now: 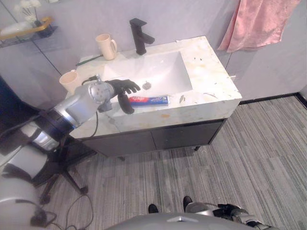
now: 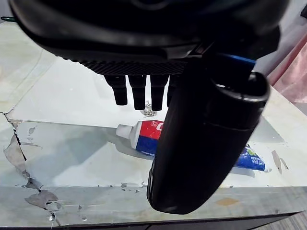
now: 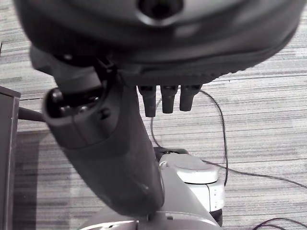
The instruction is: Organize the bathroom.
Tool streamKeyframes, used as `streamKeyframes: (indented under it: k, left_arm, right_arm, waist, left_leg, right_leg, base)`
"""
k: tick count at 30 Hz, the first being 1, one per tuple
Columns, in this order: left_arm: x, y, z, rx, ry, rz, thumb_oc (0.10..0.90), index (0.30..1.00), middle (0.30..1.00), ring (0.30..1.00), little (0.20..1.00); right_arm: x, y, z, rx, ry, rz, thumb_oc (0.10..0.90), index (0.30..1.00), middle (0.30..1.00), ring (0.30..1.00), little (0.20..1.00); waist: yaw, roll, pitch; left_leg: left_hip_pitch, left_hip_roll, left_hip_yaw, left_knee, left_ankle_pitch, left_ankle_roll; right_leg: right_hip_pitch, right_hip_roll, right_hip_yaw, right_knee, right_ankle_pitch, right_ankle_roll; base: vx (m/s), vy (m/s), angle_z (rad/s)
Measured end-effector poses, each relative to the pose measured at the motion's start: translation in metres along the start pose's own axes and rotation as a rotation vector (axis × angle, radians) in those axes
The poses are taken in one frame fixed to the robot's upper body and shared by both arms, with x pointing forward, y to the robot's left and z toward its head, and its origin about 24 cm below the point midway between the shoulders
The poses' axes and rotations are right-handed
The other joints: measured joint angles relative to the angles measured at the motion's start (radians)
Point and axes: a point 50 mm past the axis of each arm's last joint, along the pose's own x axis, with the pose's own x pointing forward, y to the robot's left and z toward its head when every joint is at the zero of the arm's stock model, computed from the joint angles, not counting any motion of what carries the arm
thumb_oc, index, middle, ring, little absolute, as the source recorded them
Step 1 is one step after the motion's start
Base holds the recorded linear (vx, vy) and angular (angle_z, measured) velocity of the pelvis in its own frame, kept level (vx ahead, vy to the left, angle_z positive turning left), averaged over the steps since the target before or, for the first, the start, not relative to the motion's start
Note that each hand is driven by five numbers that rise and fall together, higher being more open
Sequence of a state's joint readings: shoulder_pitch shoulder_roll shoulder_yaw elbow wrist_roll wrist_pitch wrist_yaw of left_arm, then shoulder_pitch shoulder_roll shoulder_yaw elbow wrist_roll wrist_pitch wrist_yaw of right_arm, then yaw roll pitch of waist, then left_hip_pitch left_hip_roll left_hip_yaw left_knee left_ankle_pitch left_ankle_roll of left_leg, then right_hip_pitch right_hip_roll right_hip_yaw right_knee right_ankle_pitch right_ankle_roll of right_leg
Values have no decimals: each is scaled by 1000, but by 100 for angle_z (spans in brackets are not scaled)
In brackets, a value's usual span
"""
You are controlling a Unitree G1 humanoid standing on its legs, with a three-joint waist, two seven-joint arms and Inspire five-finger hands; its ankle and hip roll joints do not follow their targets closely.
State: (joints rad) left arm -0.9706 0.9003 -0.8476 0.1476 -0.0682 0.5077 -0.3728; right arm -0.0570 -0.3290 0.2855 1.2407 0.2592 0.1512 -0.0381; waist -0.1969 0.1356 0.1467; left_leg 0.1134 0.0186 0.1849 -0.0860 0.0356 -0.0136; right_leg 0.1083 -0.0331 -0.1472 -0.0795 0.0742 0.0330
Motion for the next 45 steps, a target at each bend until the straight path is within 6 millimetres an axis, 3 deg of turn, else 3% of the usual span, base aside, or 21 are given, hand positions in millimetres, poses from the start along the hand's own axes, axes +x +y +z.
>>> streamKeyframes:
  k: [19, 20, 21, 22, 24, 25, 27, 33, 34, 35, 36, 37, 38, 45]
  left_arm:
    - [7, -25, -9, 16, 23, -16, 800, 900, 900, 900, 900]
    - [7, -24, -9, 29, 26, -9, 723, 785, 785, 785, 785]
    - [7, -24, -9, 35, 28, -5, 723, 785, 785, 785, 785]
    - [7, -24, -8, 42, 28, -2, 605, 608, 608, 608, 608]
    - [8, -24, -8, 59, 30, 9, 536, 505, 505, 505, 505]
    - [7, -22, -8, 62, 32, 27, 595, 592, 592, 592, 592]
    - [6, -15, -8, 59, 30, 77, 800, 900, 900, 900, 900]
    - [4, -12, -8, 51, 15, 92, 800, 900, 900, 900, 900]
    - [4, -14, -9, 49, 16, 87, 756, 834, 834, 834, 834]
    - [5, -16, -10, 47, 18, 82, 670, 705, 705, 705, 705]
    - [5, -17, -11, 45, 21, 77, 620, 629, 629, 629, 629]
    - [5, -18, -12, 44, 23, 72, 725, 787, 787, 787, 787]
    - [5, -19, -12, 43, 24, 69, 800, 900, 900, 900, 900]
    - [5, -19, -12, 43, 24, 64, 800, 900, 900, 900, 900]
  right_arm:
    - [0, -1, -1, 0, 3, 4, 800, 900, 900, 900, 900]
    - [0, -1, -1, 0, 2, 4, 800, 900, 900, 900, 900]
    - [0, -1, -1, 0, 2, 4, 800, 900, 900, 900, 900]
    - [0, -1, -1, 0, 2, 4, 800, 900, 900, 900, 900]
    - [0, -1, -1, 0, 3, 4, 800, 900, 900, 900, 900]
    - [0, -1, -1, 0, 3, 4, 800, 900, 900, 900, 900]
    - [0, -1, -1, 0, 3, 4, 800, 900, 900, 900, 900]
    - [0, -1, -2, -1, 4, 4, 800, 900, 900, 900, 900]
    - [0, -1, -2, -2, 4, 4, 800, 900, 900, 900, 900]
    - [0, -1, -1, -2, 4, 4, 800, 900, 900, 900, 900]
    - [0, -1, -2, -2, 4, 5, 800, 900, 900, 900, 900]
    - [0, -1, -2, -2, 4, 5, 800, 900, 900, 900, 900]
    - [0, -1, -2, -2, 4, 6, 800, 900, 900, 900, 900]
    - [0, -1, -1, -2, 3, 6, 800, 900, 900, 900, 900]
  waist:
    - [1, 0, -2]
    - [1, 0, -2]
    - [1, 0, -2]
    - [0, 0, -2]
    - [1, 0, -2]
    - [0, 0, -2]
    - [-2, 0, -2]
    - [-1, 0, -2]
    - [-1, 0, -2]
    - [-1, 0, -2]
    - [-1, 0, -2]
    - [-1, 0, -2]
    - [-1, 0, -2]
    - [-1, 0, -2]
  left_leg:
    - [1, 0, 0, 0, 0, 0]
    - [1, 0, 0, 0, 0, 0]
    - [1, 0, 0, 0, 0, 0]
    - [1, 0, 0, 0, 0, 0]
    - [1, 1, 0, 0, 0, 0]
    - [1, 1, 0, 0, 0, 0]
    - [1, 1, 0, 0, 0, 0]
    - [1, 1, 0, 0, 0, 0]
    - [1, 1, 0, 0, 0, 0]
    - [1, 1, 0, 0, 0, 0]
    - [1, 1, 0, 0, 0, 0]
    - [1, 1, 0, 0, 0, 1]
    - [1, 1, 0, 0, 0, 1]
    - [1, 1, 0, 0, 0, 1]
  right_leg:
    - [1, 0, 0, 0, 0, 0]
    - [1, 0, 0, 0, 0, 0]
    - [1, 0, 0, 0, 0, 0]
    - [1, 0, 0, 0, 0, 0]
    - [1, 0, 0, 0, 0, 0]
    - [1, 0, 0, 0, 0, 0]
    - [0, 0, 0, 0, 0, 0]
    - [1, 1, 0, 0, 0, 0]
    - [1, 1, 0, 0, 0, 0]
    - [1, 1, 0, 0, 0, 0]
    - [1, 1, 0, 0, 0, 0]
    - [1, 1, 0, 0, 0, 0]
    - [1, 1, 0, 0, 0, 0]
    - [1, 0, 0, 0, 0, 0]
  base:
    - [0, 0, 0]
    - [0, 0, 0]
    - [0, 0, 0]
    - [0, 0, 0]
    - [0, 0, 0]
    - [0, 0, 0]
    - [0, 0, 0]
    - [0, 0, 0]
    - [0, 0, 0]
    - [0, 0, 0]
    - [0, 0, 0]
    - [0, 0, 0]
    - [0, 0, 0]
    - [0, 0, 0]
